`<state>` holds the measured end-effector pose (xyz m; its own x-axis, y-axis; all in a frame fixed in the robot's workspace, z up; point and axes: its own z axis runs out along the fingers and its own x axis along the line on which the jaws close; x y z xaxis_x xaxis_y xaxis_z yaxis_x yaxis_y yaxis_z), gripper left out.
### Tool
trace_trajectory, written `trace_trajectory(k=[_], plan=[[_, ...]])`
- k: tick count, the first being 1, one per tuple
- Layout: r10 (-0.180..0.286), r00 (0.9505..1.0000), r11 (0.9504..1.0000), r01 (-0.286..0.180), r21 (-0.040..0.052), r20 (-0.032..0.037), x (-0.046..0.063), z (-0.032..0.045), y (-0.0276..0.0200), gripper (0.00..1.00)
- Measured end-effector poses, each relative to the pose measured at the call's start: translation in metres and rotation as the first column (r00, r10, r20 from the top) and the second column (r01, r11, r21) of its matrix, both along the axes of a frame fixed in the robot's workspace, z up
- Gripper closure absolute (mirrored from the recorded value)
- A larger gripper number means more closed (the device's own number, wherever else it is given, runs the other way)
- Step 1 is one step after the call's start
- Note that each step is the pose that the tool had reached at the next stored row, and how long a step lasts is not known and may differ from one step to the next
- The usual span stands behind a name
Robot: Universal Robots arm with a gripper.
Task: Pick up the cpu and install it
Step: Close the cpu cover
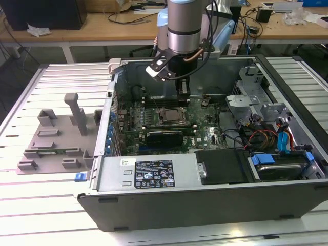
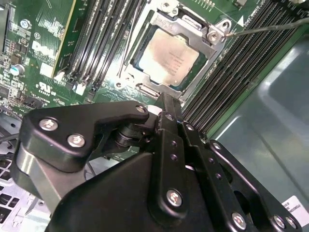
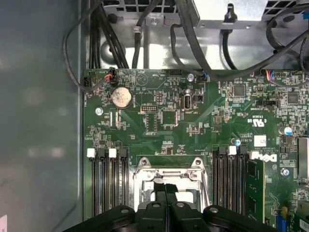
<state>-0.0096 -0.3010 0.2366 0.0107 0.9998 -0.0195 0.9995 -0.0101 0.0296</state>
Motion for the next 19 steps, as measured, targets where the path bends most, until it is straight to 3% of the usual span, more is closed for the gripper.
trace_trajectory(k=[16, 19], plan=[[0.0, 1.0, 1.0, 0.0, -0.0001, -0.0001, -0.0007, 0.0, 0.0, 0.89], [0.0, 1.0, 1.0, 0.0, 0.0, 0.0005, -0.0059, -0.0004, 0.0, 0.89]])
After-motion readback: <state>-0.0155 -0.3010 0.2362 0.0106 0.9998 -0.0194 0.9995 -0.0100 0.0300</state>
